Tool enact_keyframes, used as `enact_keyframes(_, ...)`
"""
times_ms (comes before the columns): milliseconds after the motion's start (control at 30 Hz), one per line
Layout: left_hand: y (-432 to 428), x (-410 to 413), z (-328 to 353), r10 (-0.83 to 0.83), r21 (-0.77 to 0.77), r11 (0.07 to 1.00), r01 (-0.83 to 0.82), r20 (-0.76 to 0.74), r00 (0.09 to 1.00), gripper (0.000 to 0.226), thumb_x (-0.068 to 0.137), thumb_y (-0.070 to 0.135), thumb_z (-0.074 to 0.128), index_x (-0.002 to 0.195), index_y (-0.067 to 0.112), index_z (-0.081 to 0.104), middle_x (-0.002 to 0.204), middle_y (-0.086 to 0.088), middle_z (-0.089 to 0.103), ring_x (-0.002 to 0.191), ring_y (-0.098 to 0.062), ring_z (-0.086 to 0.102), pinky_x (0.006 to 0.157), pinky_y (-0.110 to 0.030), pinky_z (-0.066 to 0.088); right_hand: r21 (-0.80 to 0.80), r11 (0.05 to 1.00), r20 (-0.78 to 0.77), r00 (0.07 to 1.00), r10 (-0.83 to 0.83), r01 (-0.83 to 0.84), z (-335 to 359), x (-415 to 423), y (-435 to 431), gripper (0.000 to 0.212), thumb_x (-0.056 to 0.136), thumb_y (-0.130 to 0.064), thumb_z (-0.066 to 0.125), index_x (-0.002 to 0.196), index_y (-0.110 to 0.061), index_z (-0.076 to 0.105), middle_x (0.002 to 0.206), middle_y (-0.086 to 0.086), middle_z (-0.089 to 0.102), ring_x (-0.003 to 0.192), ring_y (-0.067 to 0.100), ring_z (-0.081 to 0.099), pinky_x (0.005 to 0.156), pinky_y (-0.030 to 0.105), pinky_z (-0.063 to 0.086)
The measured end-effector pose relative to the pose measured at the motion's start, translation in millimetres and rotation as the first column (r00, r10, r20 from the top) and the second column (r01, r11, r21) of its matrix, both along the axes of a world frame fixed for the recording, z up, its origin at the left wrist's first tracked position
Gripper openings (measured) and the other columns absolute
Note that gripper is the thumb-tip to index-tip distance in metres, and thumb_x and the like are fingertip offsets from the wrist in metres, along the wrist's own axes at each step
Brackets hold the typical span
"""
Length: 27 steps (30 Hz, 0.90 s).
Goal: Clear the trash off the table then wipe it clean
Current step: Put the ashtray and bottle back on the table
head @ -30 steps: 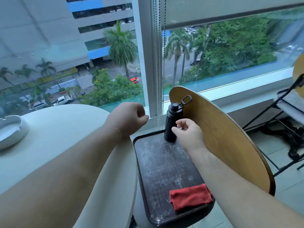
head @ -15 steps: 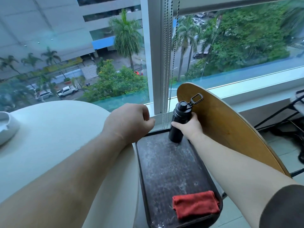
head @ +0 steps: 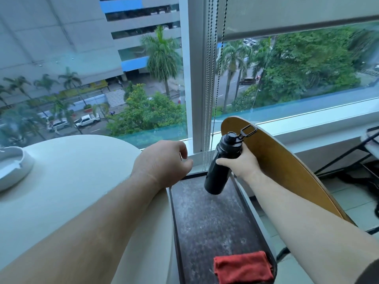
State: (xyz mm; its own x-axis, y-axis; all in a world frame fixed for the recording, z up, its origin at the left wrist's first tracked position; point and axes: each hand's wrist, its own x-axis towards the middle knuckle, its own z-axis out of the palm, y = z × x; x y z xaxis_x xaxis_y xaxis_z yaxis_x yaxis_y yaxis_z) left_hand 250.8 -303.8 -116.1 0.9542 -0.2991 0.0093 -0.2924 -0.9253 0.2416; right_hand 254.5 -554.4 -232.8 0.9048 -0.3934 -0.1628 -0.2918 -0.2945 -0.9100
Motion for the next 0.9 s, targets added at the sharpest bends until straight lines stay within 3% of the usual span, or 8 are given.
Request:
enact_keyframes(67, 0.4, -1.3, 1.7, -0.002, -0.007, 1.000, 0.002, -0.010, 1.000, 0.029, 0.080, 0.062, 0.051, 0.089, 0.037, 0.061, 0.077, 0.013, 0.071, 0.074, -0.008, 0.067, 0.072, -0.034, 0.061, 0.094, 0.995, 0.038, 0.999, 0.031, -0.034, 17.5, -4.4, -2.3, 0.067, 0.060, -0.028, 0.096, 0.119, -0.036, 0.065, 0.107, -0.013, 0.073, 0.098, 0.010, 0.068, 0.082, 0.032, 0.055)
enact_keyframes(200, 0.0, -10.6, 11.2, -0.013, -0.077, 0.997, 0.009, -0.052, 0.999, 0.042, 0.081, 0.075, 0.048, 0.099, 0.039, 0.063, 0.091, 0.019, 0.071, 0.086, -0.007, 0.067, 0.078, -0.035, 0.060, 0.279, 0.952, 0.154, 0.985, 0.082, -0.123, 62.4, -18.0, -2.8, 0.067, 0.055, -0.031, 0.098, 0.116, -0.028, 0.069, 0.112, 0.006, 0.076, 0.102, 0.031, 0.075, 0.089, 0.053, 0.062)
enact_keyframes(333, 0.3, -26.6, 21.3, -0.084, -0.265, 0.963, 0.058, -0.085, 0.993, 0.062, 0.079, 0.086, 0.040, 0.111, 0.040, 0.066, 0.101, 0.025, 0.069, 0.096, 0.000, 0.068, 0.084, -0.035, 0.058, 0.307, 0.929, 0.302, 0.947, 0.110, -0.206, 121.8, -41.6, 5.9, 0.044, 0.070, -0.039, 0.087, 0.110, -0.028, 0.071, 0.106, 0.006, 0.076, 0.096, 0.024, 0.076, 0.073, 0.041, 0.062)
enact_keyframes(467, -10.2, -56.1, 33.1, -0.193, -0.639, 0.769, 0.019, -0.204, 0.960, 0.038, 0.100, 0.058, 0.051, 0.116, 0.028, 0.069, 0.096, 0.015, 0.071, 0.085, 0.004, 0.067, 0.076, -0.033, 0.055, 0.313, 0.917, 0.352, 0.927, 0.130, -0.247, 170.0, -57.9, 22.0, 0.046, 0.073, -0.057, 0.080, 0.110, -0.032, 0.070, 0.100, -0.001, 0.078, 0.089, 0.019, 0.077, 0.068, 0.041, 0.061)
enact_keyframes(533, -19.5, -73.0, 39.7, -0.210, -0.790, 0.607, -0.091, -0.270, 0.940, 0.049, 0.094, 0.065, 0.052, 0.114, 0.023, 0.068, 0.097, 0.003, 0.072, 0.084, -0.006, 0.067, 0.077, -0.035, 0.054, 0.309, 0.918, 0.364, 0.922, 0.129, -0.250, 191.3, -64.6, 30.8, 0.056, 0.071, -0.066, 0.080, 0.113, -0.030, 0.069, 0.102, -0.001, 0.079, 0.090, 0.021, 0.078, 0.065, 0.042, 0.060)
enact_keyframes(667, -23.3, -93.6, 50.7, -0.215, -0.880, 0.458, -0.124, -0.245, 0.945, 0.070, 0.071, 0.077, 0.068, 0.121, 0.028, 0.062, 0.108, 0.004, 0.075, 0.099, -0.011, 0.073, 0.091, -0.038, 0.060, 0.226, 0.927, 0.379, 0.904, 0.199, -0.298, 222.6, -78.1, 54.2, 0.072, 0.065, -0.080, 0.077, 0.115, -0.028, 0.069, 0.107, -0.001, 0.079, 0.095, 0.021, 0.078, 0.069, 0.048, 0.064)
enact_keyframes(767, -12.2, -104.8, 58.2, -0.116, -0.904, 0.414, -0.109, -0.171, 0.978, 0.070, 0.067, 0.064, 0.083, 0.122, 0.031, 0.057, 0.107, 0.009, 0.075, 0.098, -0.004, 0.073, 0.084, -0.027, 0.059, 0.134, 0.909, 0.374, 0.870, 0.322, -0.394, 236.0, -85.0, 77.3, 0.076, 0.065, -0.089, 0.069, 0.118, -0.034, 0.069, 0.112, -0.003, 0.078, 0.104, 0.019, 0.076, 0.089, 0.056, 0.061)
enact_keyframes(900, 21.4, -113.9, 64.8, -0.114, -0.942, 0.307, -0.132, -0.174, 0.978, 0.064, 0.074, 0.052, 0.084, 0.126, 0.026, 0.058, 0.114, 0.001, 0.075, 0.109, -0.018, 0.073, 0.097, -0.047, 0.059, 0.173, 0.857, 0.368, 0.839, 0.402, -0.486, 244.7, -91.0, 101.5, 0.069, 0.083, -0.086, 0.047, 0.119, -0.032, 0.072, 0.108, -0.001, 0.075, 0.096, 0.021, 0.071, 0.081, 0.046, 0.060)
